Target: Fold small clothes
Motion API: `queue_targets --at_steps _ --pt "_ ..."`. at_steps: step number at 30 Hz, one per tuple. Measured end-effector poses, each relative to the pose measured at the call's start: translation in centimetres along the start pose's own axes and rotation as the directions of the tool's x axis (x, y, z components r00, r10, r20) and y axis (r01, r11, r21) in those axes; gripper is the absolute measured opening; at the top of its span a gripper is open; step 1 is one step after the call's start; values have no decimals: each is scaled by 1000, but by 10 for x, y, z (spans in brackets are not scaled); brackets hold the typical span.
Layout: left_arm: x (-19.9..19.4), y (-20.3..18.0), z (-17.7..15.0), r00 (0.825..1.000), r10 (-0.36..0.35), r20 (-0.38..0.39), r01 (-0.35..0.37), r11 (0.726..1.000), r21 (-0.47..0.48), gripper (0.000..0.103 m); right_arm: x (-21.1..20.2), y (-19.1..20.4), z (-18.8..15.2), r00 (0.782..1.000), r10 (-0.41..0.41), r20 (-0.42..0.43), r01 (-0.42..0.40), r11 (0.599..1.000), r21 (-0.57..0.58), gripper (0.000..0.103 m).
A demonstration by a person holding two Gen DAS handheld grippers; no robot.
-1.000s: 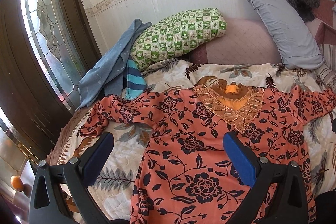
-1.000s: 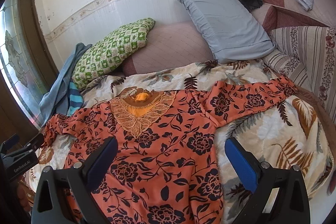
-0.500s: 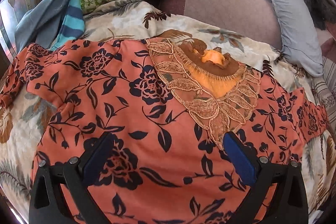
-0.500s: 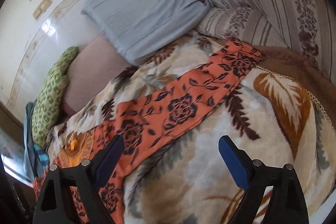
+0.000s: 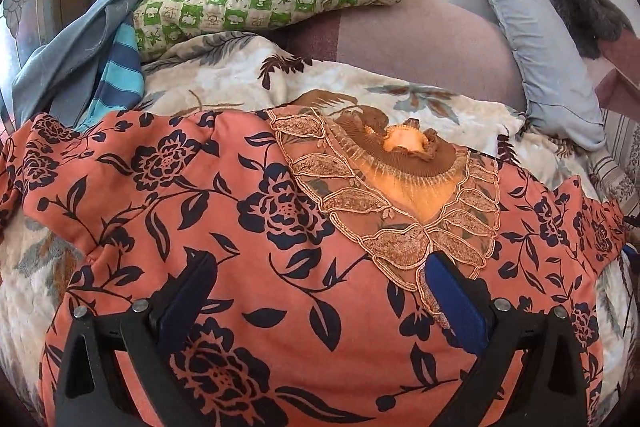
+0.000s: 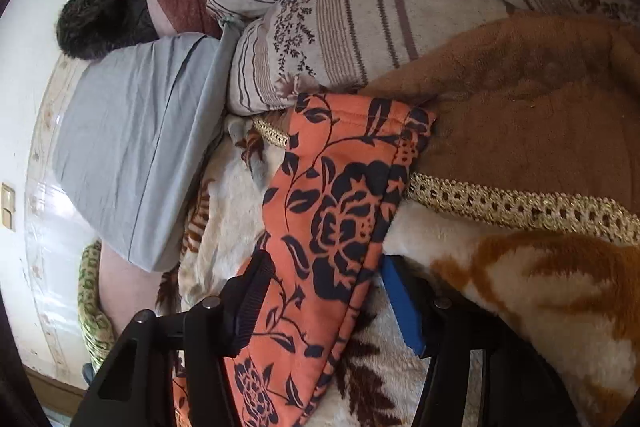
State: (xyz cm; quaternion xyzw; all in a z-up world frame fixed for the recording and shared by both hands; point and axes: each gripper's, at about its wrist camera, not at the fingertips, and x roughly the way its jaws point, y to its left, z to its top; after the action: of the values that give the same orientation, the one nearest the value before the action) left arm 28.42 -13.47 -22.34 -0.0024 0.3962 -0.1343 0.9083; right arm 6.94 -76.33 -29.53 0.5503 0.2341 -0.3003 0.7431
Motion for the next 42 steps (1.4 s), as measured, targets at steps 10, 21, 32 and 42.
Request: queue_targets --at_steps 10,21,32,42 --pt "-18 18 9 995 75 62 -71 995 -67 103 -18 18 0 994 49 98 -48 999 -16 7" --pt "-67 75 29 957 244 159 -224 965 -136 103 -109 204 -95 959 282 -19 -271 902 -337 7" --pt "-92 204 28 868 493 67 -438 821 -367 103 -60 368 -422 860 191 -473 -456 704 -545 21" --pt "-96 245 29 850 526 21 -470 775 -422 103 -22 361 -553 723 18 -691 -612 480 -628 25"
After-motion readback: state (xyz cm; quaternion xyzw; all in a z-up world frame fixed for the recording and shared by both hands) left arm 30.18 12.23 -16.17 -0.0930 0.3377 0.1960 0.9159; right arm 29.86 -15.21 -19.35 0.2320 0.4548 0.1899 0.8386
